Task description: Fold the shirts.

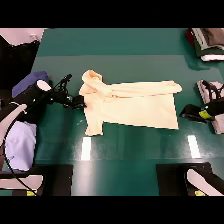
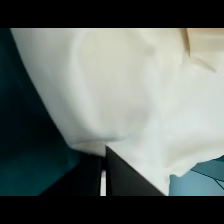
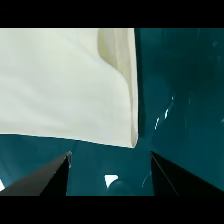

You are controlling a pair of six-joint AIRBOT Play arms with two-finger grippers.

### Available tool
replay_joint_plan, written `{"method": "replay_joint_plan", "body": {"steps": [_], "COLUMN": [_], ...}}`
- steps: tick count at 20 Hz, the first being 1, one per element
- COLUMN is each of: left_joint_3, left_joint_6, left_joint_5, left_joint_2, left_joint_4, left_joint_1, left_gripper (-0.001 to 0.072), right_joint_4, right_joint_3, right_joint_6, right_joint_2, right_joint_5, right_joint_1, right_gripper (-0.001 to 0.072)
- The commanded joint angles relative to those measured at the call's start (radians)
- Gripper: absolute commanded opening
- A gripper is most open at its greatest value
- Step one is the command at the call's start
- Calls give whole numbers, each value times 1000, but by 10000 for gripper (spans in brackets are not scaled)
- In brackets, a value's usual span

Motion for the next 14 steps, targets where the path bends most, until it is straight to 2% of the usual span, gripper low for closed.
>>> {"method": "replay_joint_plan", "body": {"steps": [1, 3, 7, 8, 9, 13, 14], "left_joint_3": [8, 19, 32, 35, 36, 37, 37], "left_joint_6": [6, 8, 8, 9, 9, 8, 8], "left_joint_5": [-26, -40, -43, -47, -53, -70, -74], "left_joint_2": [6, 18, 46, 47, 47, 47, 47], "left_joint_4": [-9, -6, 12, 14, 16, 16, 16], "left_joint_1": [-3, -3, -3, -3, -3, -3, -3], "left_gripper": [26, 26, 26, 26, 26, 26, 25], "right_joint_4": [53, 129, 160, 173, 180, 183, 182], "right_joint_3": [-75, -110, -126, -126, -126, -126, -126], "right_joint_6": [-38, -77, -90, -90, -90, -91, -92], "right_joint_2": [2, -17, -128, -144, -156, -204, -214], "right_joint_5": [-27, -37, -70, -84, -93, -98, -99], "right_joint_1": [-77, -116, -121, -121, -121, -121, -116], "right_gripper": [559, 559, 556, 510, 497, 482, 400]}}
